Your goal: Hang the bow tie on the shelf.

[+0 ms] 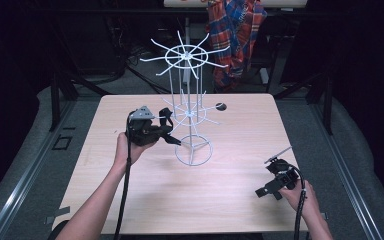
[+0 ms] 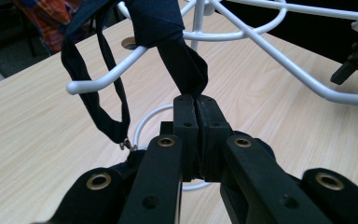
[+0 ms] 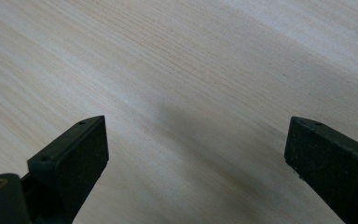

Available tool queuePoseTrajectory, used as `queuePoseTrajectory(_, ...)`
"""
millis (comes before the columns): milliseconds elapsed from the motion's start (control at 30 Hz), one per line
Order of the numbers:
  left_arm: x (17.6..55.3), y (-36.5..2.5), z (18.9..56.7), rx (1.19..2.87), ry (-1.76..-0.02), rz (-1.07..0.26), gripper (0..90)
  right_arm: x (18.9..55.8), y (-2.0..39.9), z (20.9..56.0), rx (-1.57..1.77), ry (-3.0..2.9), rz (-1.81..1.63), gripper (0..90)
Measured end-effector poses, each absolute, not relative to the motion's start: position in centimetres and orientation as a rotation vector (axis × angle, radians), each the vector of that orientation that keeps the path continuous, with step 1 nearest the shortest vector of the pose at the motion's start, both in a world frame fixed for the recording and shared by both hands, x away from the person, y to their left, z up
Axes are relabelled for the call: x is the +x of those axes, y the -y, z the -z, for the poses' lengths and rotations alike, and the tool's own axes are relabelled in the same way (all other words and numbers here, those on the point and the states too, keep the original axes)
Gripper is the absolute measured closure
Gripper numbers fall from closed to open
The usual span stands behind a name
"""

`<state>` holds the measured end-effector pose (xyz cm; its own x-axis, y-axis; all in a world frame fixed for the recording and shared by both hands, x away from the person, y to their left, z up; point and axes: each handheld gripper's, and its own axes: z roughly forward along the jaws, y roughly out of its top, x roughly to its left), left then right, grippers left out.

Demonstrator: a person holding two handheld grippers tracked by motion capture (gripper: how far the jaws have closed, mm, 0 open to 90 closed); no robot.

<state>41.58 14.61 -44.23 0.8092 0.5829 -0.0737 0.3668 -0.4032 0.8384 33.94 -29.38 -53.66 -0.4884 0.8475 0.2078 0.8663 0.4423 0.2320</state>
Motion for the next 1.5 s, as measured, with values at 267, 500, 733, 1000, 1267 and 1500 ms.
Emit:
queuePoseTrajectory(267, 41.6, -14.5, 44.4, 2.036, -0.686, -0.258, 87.8, 33.9, 29.3, 53.6, -1.555, 2.617, 0.473, 5.9)
queuePoseTrajectory(500, 41.8, -14.9, 44.5, 2.048, -0.715, -0.262, 87.1, 33.9, 29.3, 53.6, -1.553, 2.617, 0.476, 5.8)
queuePoseTrajectory(733, 41.9, -15.1, 44.6, 2.042, -0.747, -0.265, 83.0, 34.0, 29.4, 53.6, -1.547, 2.628, 0.463, 5.8)
queuePoseTrajectory(1000, 42.0, -15.8, 44.5, 2.044, -0.777, -0.283, 74.7, 33.8, 29.3, 53.7, -1.581, 2.616, 0.500, 5.9)
queuePoseTrajectory(1267, 41.9, -16.5, 44.7, 2.062, -0.830, -0.276, 46.8, 33.9, 29.5, 53.4, -1.544, 2.627, 0.477, 5.8)
queuePoseTrajectory(1500, 41.2, -17.6, 44.3, 2.075, -0.864, -0.278, 27.6, 33.9, 29.5, 53.3, -1.544, 2.622, 0.494, 5.8)
